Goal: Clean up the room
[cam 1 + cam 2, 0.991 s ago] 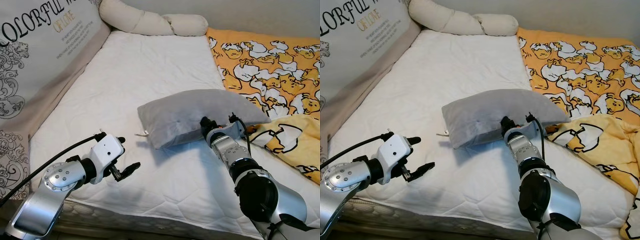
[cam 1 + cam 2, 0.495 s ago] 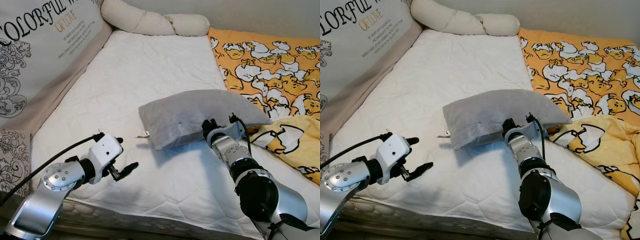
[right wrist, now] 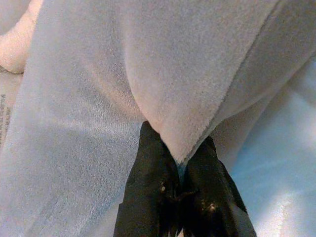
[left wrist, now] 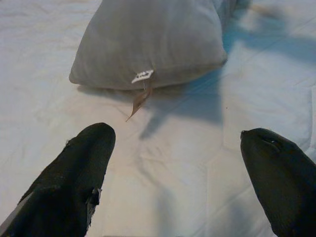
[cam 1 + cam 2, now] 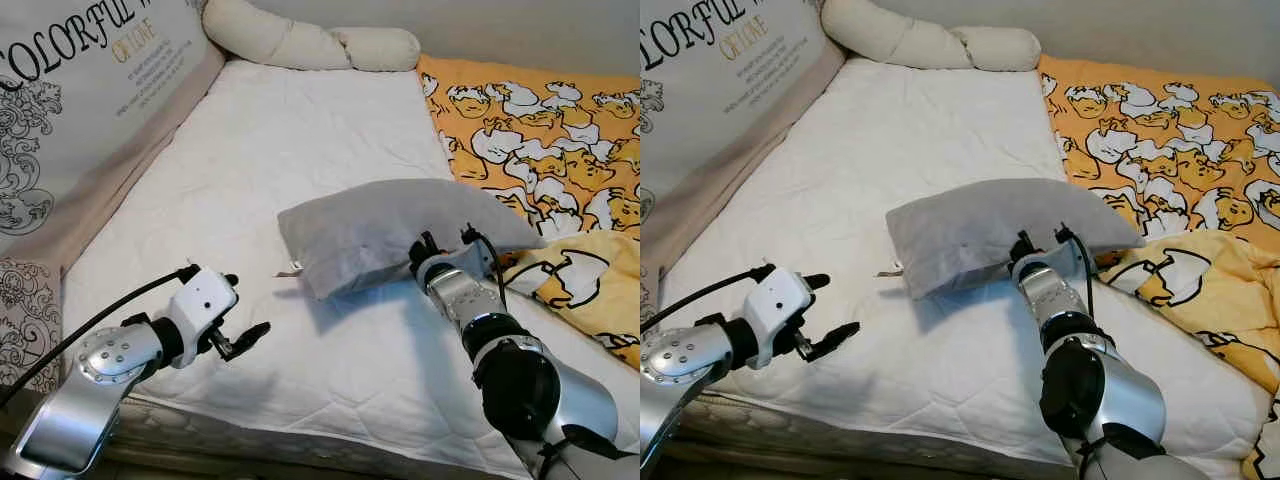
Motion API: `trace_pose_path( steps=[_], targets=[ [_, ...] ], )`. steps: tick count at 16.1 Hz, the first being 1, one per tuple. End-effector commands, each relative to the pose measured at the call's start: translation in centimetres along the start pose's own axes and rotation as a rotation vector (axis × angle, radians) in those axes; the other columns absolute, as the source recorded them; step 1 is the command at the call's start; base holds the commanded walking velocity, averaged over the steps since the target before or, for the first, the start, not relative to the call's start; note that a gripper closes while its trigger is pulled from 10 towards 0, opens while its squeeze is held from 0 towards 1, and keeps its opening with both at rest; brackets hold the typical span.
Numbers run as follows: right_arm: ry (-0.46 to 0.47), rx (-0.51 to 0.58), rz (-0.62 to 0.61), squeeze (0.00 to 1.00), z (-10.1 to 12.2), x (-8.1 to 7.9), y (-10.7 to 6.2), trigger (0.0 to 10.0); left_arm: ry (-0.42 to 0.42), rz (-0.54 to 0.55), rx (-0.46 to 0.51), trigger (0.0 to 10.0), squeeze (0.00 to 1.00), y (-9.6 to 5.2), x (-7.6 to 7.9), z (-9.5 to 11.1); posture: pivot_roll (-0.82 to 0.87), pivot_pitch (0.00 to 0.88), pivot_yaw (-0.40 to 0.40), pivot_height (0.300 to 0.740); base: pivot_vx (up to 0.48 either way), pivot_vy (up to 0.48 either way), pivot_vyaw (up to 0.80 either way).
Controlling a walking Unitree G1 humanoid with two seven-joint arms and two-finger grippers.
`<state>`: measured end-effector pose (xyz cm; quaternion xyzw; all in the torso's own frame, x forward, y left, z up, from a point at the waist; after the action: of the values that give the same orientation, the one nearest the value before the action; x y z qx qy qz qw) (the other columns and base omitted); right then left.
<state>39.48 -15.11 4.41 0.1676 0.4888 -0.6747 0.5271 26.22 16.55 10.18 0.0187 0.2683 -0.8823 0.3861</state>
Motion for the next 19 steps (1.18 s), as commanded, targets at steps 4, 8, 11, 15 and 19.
trace_pose_path(
  steps=[4, 8, 11, 15, 19],
  targets=[
    [-0.033, 0.023, 0.034, 0.0, 1.6, -1.9, 0.1, 0.0, -0.044, 0.034, 0.003, 10.0, 0.0, -0.9, -0.7, -0.2, 0.08, 0.0, -0.048, 0.74, 0.0, 0.0, 0.0],
    [-0.132, -0.023, 0.242, 0.0, 1.5, -7.9, -0.1, 0.0, -0.153, 0.339, 0.055, 10.0, 0.0, -1.6, -5.4, -0.1, 0.07, 0.0, -0.048, 0.74, 0.0, 0.0, 0.0],
    [-0.197, -0.1, 0.474, 0.0, 0.7, -12.9, -1.2, 0.0, -0.174, 0.488, 0.045, 10.0, 0.0, -2.4, -7.5, -0.5, 0.08, 0.0, -0.055, 0.74, 0.0, 0.0, 0.0],
    [-0.237, -0.222, 0.809, 0.0, 1.2, -17.1, -4.2, 0.0, -0.198, 0.645, 0.063, 10.0, 0.0, -3.9, -9.5, -0.7, 0.08, 0.0, -0.062, 0.74, 0.0, 0.0, 0.0],
    [-0.303, -0.352, 1.121, 0.0, 2.0, -14.0, -9.3, 0.0, -0.254, 0.872, 0.097, 10.0, 0.0, -7.0, -12.8, -1.0, 0.06, 0.0, -0.044, 0.74, 0.0, 0.0, 0.0]
  ],
)
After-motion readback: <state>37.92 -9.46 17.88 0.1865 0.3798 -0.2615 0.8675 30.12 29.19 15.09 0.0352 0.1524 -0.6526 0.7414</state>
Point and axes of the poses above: a point about 5 cm out from each wrist's last joint towards the gripper, its own y axis pointing out of the wrist towards the gripper, its own z axis along the axis of the wrist's last joint, x = y × z, the point moved 4 cm from there along y, pointing out of the wrist towards the gripper, and after that the axes turned 3 degrees about -y, right-handed, at the moved point
